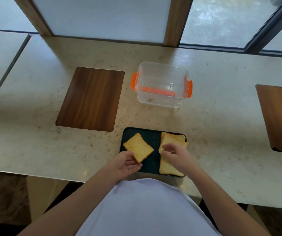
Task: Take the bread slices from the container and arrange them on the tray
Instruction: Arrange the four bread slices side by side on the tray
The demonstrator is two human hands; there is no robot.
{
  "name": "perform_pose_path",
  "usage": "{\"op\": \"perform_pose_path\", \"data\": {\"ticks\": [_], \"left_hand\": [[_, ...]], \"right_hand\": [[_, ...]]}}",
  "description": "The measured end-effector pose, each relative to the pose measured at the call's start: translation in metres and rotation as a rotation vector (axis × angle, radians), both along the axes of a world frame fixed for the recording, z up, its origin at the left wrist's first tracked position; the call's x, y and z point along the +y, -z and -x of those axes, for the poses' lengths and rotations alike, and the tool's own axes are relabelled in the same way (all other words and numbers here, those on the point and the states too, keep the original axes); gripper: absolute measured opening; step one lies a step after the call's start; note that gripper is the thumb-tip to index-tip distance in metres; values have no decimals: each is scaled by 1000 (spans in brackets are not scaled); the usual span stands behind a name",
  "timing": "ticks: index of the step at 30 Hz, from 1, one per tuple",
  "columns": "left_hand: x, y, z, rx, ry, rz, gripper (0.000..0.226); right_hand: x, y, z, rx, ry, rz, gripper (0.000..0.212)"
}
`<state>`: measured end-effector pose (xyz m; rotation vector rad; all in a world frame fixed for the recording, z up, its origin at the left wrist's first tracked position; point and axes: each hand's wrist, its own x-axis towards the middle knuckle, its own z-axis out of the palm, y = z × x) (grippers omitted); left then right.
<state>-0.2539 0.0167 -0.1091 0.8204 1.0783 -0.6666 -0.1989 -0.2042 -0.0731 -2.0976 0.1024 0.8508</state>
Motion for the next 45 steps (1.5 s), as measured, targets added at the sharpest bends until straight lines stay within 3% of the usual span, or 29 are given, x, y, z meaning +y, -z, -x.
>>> {"op": "perform_pose_path", "data": {"ticks": [3, 5, 7, 10, 13, 17, 21, 24, 30, 35, 40, 45], "left_hand": [[3, -5, 2, 19, 193, -145, 50], [8, -2, 4, -71, 404, -514, 43], [18, 3, 5, -285, 499, -873, 42], [31, 7, -2, -571, 695, -1215, 42], [33, 12, -11, -725, 1072, -1476, 51], [29, 20, -11, -600, 1376, -1444, 79], [26, 30, -6, -591, 1385, -1427, 91], [26, 33, -4, -638, 1356, -1486, 82], [25, 27, -14, -678, 1324, -1528, 65], [30, 25, -22, -756, 1363, -1529, 61], [34, 26, -21, -892, 1403, -1528, 51], [36, 28, -23, -872, 1395, -1506, 50]], "right_hand": [[27, 3, 1, 373, 57, -107, 22], [38, 9, 3, 408, 116, -62, 16], [44, 16, 4, 421, 130, -13, 9], [50, 23, 3, 503, 265, -69, 8], [58, 28, -1, 524, 421, -109, 8], [64, 36, -4, 480, 425, -125, 12], [68, 34, -8, 411, 324, -102, 66], [76, 29, -11, 381, 240, -60, 83], [86, 30, -15, 336, 235, -153, 90], [82, 31, -6, 172, 92, -98, 76], [80, 32, -10, 173, 57, -68, 76], [83, 36, -14, 152, 47, -48, 67]]}}
